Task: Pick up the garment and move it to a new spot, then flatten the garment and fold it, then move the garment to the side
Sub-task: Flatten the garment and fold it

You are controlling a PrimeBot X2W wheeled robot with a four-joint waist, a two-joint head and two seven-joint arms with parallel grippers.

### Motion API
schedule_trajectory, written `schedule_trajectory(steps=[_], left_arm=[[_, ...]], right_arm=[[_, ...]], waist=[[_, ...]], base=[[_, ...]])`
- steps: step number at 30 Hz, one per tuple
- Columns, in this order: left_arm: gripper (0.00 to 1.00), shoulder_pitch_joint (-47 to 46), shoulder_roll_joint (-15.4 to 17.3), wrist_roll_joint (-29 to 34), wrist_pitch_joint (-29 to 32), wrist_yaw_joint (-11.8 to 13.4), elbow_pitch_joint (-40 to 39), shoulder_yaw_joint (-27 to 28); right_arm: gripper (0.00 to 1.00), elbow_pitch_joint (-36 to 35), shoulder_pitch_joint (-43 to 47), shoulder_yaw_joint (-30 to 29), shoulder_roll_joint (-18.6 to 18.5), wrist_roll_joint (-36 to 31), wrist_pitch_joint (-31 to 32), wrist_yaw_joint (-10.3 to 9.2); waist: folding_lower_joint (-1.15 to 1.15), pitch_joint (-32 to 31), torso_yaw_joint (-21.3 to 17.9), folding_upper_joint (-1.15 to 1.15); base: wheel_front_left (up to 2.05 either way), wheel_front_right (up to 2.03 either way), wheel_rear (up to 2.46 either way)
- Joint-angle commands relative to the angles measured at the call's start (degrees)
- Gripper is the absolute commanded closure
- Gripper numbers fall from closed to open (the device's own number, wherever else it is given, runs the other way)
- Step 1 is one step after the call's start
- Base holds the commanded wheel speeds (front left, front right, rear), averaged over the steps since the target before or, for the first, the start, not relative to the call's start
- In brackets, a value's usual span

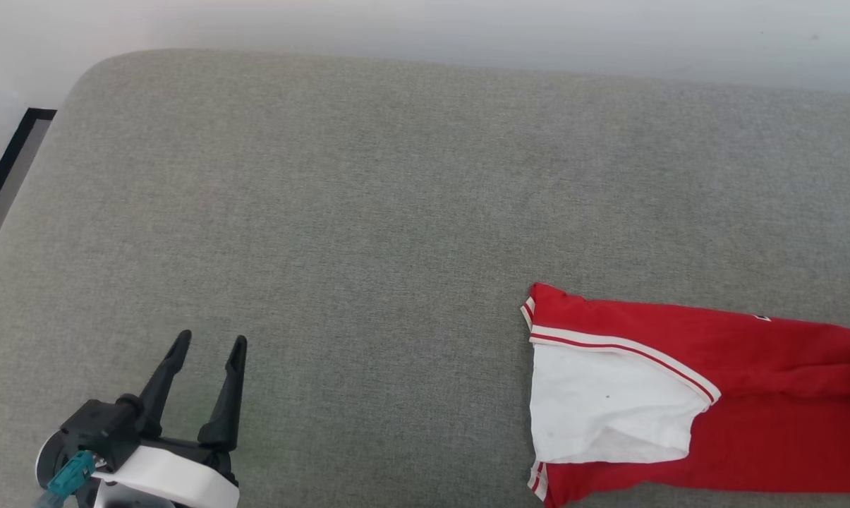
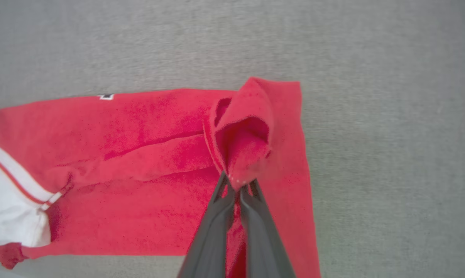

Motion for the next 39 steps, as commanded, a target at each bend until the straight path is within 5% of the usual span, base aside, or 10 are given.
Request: schedule_trajectory(steps=[1,8,14,23,32,34,35,39], left_arm=[[0.00,-0.2,0.0,0.4,-0.3,0.1,-0.1,0.0],[0.00,-0.5,-0.4,0.5,-0.3,0.1,0.3,-0.1],[0.00,-1.5,-0.8,0.2,-0.3,0.1,0.9,-0.9],[0.00,-1.8,-1.4,0.2,-0.3,0.1,1.6,-1.0],[0.00,-2.4,-2.4,0.0,-0.3,0.1,2.2,-0.4],[0.00,-2.2,-2.4,0.0,-0.3,0.1,2.2,0.1],[0.00,-2.2,-2.5,0.0,-0.3,0.1,2.2,0.1],[0.00,-1.9,-2.5,-0.1,-0.3,0.1,2.3,0.5]], right_arm=[[1.00,-3.4,1.0,2.2,0.4,1.1,0.5,-0.04],[1.00,-16.9,0.2,14.6,2.9,3.9,2.7,-0.03],[1.00,-20.3,-4.5,26.7,6.1,3.3,3.9,-0.03],[1.00,-17.1,-11.4,39.2,8.0,3.4,2.9,-0.03],[1.00,-8.6,-15.0,45.0,6.8,4.1,-2.4,-0.03],[0.45,-7.9,-15.3,45.8,6.5,4.4,-3.8,-0.03],[0.00,-7.8,-15.6,46.1,6.4,4.7,-4.7,-0.03],[0.00,-8.1,-16.3,46.5,6.1,6.0,-7.9,-0.03]], waist=[[0.00,-0.1,0.3,0.00],[0.00,-0.4,1.6,0.00],[0.00,-0.2,3.4,0.00],[0.00,-0.1,5.2,0.00],[0.00,0.2,5.7,0.00],[0.00,0.3,5.3,0.00],[0.00,0.3,5.1,0.00],[0.00,0.0,3.9,0.00]], base=[[0.00,0.00,0.00],[0.00,0.00,0.00],[0.00,0.00,0.00],[0.00,0.00,0.00],[0.00,0.00,0.00],[0.00,0.00,0.00],[0.00,0.00,0.00],[0.00,0.00,0.00]])
